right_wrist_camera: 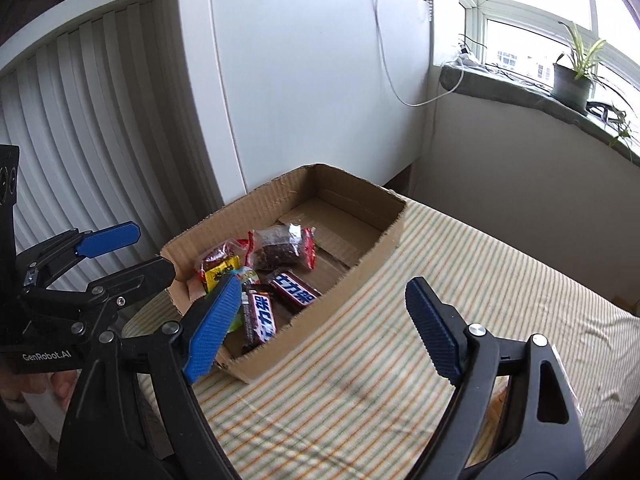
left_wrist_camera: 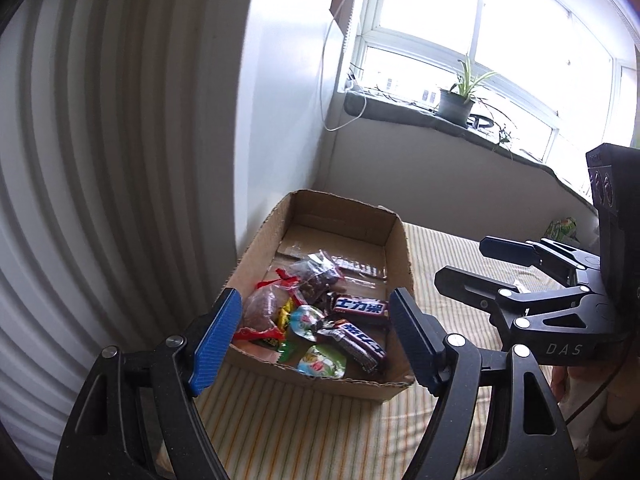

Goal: Organize snacks
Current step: 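Move both tools back over the bagged bread loaf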

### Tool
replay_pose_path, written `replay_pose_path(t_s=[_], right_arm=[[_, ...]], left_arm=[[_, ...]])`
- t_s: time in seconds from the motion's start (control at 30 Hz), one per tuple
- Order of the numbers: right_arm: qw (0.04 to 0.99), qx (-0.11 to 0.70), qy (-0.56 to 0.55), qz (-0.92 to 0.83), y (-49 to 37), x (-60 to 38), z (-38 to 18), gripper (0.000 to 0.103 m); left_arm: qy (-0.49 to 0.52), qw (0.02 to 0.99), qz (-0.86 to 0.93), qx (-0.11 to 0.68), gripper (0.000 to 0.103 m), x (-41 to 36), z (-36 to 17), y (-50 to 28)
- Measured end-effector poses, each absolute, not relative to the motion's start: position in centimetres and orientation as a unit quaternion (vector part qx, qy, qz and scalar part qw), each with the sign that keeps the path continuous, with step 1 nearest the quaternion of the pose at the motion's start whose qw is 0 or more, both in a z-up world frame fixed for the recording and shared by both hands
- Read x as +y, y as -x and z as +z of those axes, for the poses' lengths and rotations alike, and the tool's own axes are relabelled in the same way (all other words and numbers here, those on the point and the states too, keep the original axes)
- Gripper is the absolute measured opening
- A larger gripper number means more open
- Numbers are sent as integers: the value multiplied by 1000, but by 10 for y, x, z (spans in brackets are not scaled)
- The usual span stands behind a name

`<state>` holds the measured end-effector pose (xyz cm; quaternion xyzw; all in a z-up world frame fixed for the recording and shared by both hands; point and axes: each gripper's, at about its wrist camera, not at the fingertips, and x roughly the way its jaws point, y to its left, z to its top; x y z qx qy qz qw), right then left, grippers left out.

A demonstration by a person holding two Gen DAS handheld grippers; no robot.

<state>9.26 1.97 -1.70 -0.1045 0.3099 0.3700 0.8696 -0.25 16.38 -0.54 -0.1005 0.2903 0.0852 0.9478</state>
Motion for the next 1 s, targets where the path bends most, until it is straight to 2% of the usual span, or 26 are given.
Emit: replay_pose_path(t_s=[0.4,0.53,0.67,1.0], right_arm=[[919,339,5,201,-85,-209,-49,87],[927,348,-28,139,-67,-276,-57,90],[931,338,-39,129,-54,-296,-50,91],[925,344,-23,158,-54,-266,-57,91]], left_arm=[[31,945,-34,324,76,18,-14,-52],[13,937,-84,339,76,-30,-20,-59],[-10,935,-109,336,76,-56,-16,-54],[-11,939,-101,328,76,-49,-6,-43]])
